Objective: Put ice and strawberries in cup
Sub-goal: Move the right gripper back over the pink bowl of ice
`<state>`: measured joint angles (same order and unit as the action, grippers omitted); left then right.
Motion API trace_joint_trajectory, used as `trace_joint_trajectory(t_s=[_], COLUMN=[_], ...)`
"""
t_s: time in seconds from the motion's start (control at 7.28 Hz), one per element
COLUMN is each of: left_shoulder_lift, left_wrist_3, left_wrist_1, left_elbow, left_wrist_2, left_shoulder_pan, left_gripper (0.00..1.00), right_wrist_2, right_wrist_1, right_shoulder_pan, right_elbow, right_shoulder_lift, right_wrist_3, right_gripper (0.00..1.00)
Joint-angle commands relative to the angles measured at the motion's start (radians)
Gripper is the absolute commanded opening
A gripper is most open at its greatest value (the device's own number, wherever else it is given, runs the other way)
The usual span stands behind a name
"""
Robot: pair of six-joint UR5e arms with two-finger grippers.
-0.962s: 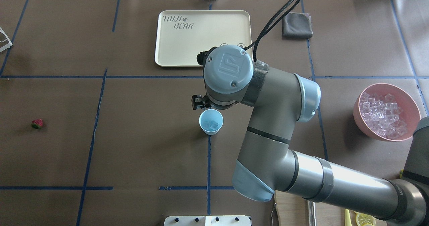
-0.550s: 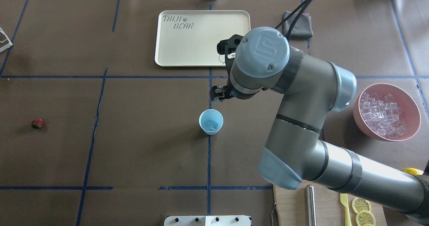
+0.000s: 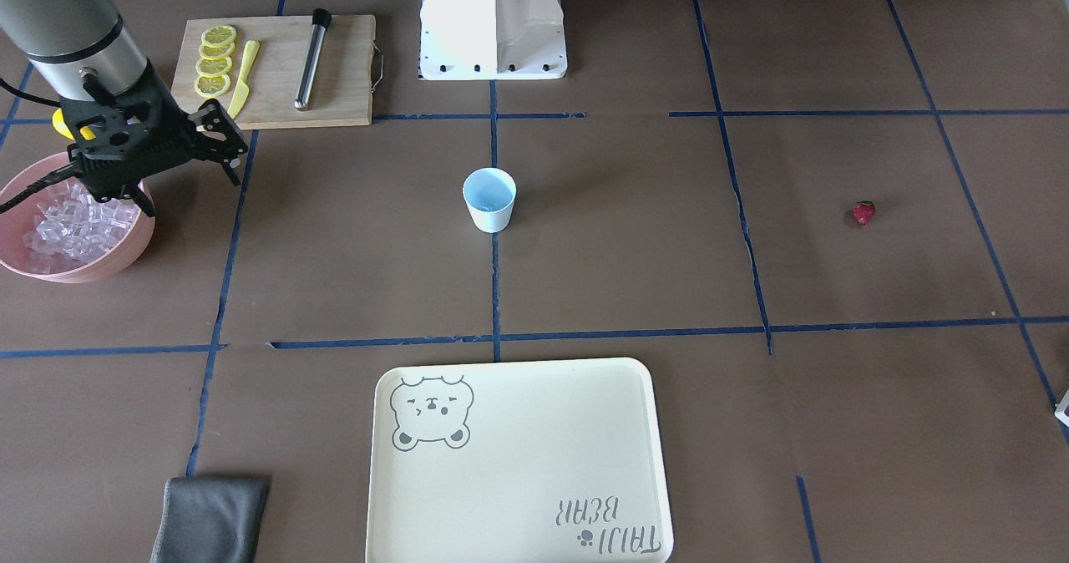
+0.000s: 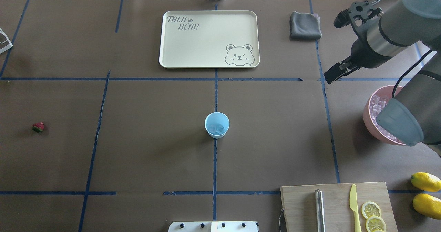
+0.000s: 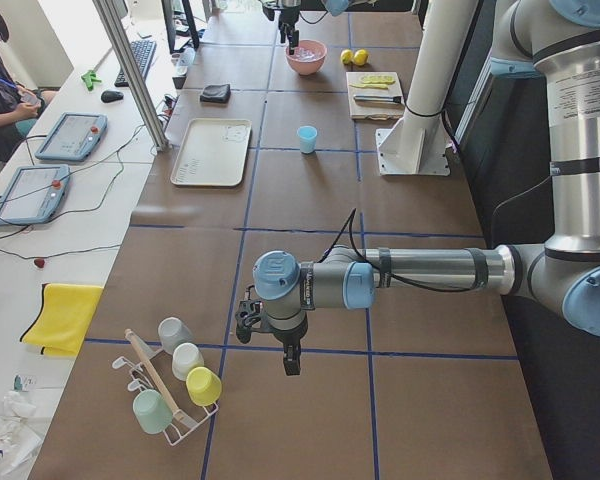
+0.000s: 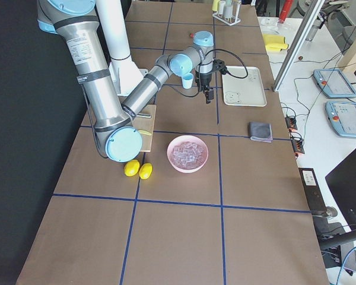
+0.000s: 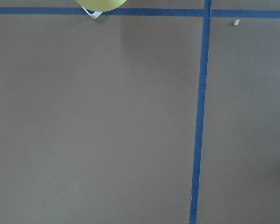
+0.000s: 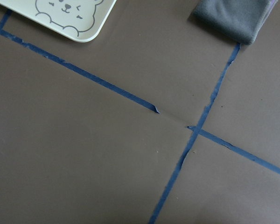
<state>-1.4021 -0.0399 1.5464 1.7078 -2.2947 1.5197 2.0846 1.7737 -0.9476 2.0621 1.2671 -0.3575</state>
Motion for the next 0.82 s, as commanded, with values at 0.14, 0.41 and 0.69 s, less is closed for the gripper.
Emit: trace_joint_trajectory(t_s=[0.14,0.41,0.69], left_shoulder_lift=[0.0,0.0,0.0], left_wrist_3=[0.0,0.0,0.0], left_wrist_1=[0.001,0.001,0.001], left_elbow=[0.0,0.0,0.001], left_wrist_2=[0.0,0.0,0.0], left_shoulder_pan=[-0.001,-0.001,0.0], left_gripper=[1.0,1.0,1.0], right_wrist_2=[0.015,0.02,0.018], right_wrist_1=[-0.038,-0.218,-0.293], right_shoulder_pan=[-0.066,-0.08,-0.092], right_elbow=[-0.002,-0.029,-0.065], right_shoulder_lift=[0.139,0.266,0.333], right_wrist_3=[0.149,0.152,0.189], right_gripper=[1.0,1.0,1.0])
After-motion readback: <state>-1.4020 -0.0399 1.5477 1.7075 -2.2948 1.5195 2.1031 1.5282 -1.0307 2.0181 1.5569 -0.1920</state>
